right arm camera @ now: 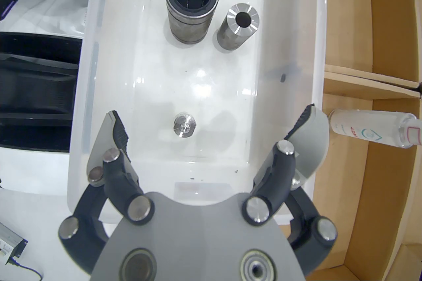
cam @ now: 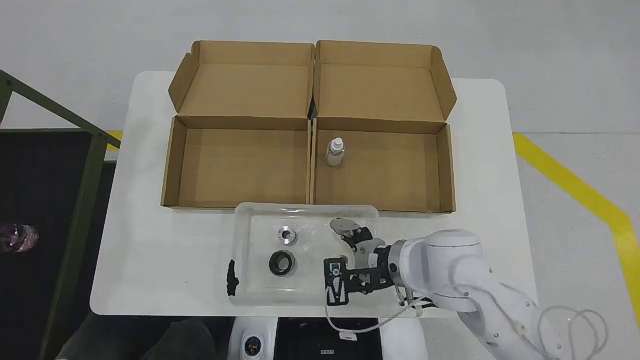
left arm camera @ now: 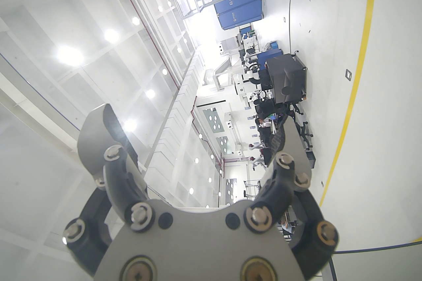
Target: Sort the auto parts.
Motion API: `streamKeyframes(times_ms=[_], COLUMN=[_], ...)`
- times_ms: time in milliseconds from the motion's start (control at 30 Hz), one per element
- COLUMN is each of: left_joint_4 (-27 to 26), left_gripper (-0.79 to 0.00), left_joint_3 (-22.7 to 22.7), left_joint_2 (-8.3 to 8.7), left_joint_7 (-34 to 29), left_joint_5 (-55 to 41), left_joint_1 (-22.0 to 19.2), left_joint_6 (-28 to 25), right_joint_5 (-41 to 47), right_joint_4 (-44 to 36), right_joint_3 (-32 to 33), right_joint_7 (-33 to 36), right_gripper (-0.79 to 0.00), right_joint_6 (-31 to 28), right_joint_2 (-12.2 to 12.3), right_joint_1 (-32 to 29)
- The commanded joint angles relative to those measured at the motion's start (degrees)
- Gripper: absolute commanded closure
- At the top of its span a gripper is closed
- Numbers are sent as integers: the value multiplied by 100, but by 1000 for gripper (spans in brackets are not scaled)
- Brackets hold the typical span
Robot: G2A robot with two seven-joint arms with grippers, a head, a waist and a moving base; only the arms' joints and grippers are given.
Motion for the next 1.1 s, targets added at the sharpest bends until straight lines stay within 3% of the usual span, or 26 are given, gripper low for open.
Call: streamKeyframes(times_ms=[0, 533, 667, 1000, 1067], left_joint_4=[0, 0, 0, 0, 0], left_gripper=[-785, -785, -785, -785, -785], left_joint_3=[0, 0, 0, 0, 0], left_joint_2=[0, 0, 0, 0, 0], left_joint_7=[0, 0, 0, 0, 0], left_joint_5=[0, 0, 0, 0, 0], left_joint_1=[0, 0, 0, 0, 0], left_joint_6=[0, 0, 0, 0, 0], right_joint_5=[-41, -168, -150, -16, 16], right_joint_4=[17, 334, 396, 493, 539], right_joint_3=[-107, -950, -1114, -1517, -1624], right_joint_7=[176, 933, 1029, 1260, 1308], right_gripper=[-785, -785, -751, -471, -385], right_joint_6=[57, 488, 585, 815, 863], right_joint_2=[-9, -55, -33, 44, 65], right_joint_1=[45, 629, 769, 1056, 1118])
